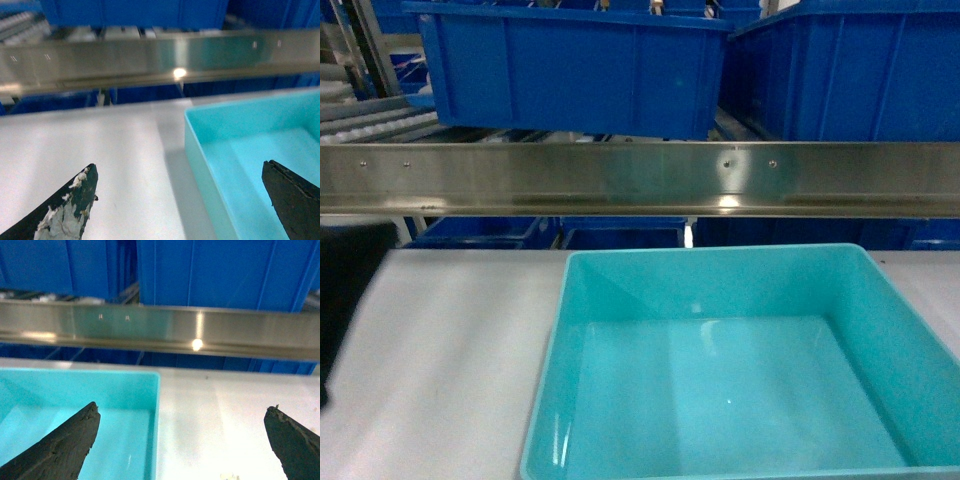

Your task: Organize blue bins on left shelf correctly

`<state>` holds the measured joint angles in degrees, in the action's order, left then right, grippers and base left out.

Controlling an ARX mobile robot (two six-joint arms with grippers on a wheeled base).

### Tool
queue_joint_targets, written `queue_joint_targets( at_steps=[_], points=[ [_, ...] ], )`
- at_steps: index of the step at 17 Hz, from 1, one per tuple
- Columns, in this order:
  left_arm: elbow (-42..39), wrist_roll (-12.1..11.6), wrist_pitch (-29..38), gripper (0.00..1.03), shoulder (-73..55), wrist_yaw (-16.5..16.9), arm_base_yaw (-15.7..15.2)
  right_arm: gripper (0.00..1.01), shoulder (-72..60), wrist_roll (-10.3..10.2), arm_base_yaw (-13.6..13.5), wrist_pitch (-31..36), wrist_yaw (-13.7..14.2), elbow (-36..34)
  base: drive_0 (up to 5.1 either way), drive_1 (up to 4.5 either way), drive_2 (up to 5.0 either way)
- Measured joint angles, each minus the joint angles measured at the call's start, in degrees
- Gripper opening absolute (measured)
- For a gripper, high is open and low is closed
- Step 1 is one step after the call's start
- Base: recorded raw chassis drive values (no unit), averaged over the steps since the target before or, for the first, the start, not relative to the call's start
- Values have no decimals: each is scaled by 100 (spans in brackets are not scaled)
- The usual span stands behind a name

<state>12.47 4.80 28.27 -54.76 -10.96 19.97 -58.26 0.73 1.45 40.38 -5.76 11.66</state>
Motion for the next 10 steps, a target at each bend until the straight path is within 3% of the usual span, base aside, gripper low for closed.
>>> queue_joint_targets(
  at_steps=[2, 7, 9, 10],
  points=[
    [109, 85, -282, 98, -590, 170, 131, 98, -496, -197, 4, -129, -52, 87, 0, 0, 0],
    [131, 138, -236, 98, -542, 116, 144, 98, -485, -291, 61, 59, -160, 94, 0, 0, 0],
    [568, 431, -295, 98, -1150, -81, 413, 98, -1290, -304, 354, 452, -450, 389, 0, 0, 0],
    [791, 501, -173, 98, -1423, -96, 525, 98, -1624, -297, 341, 448, -459, 546, 0, 0, 0]
  ],
)
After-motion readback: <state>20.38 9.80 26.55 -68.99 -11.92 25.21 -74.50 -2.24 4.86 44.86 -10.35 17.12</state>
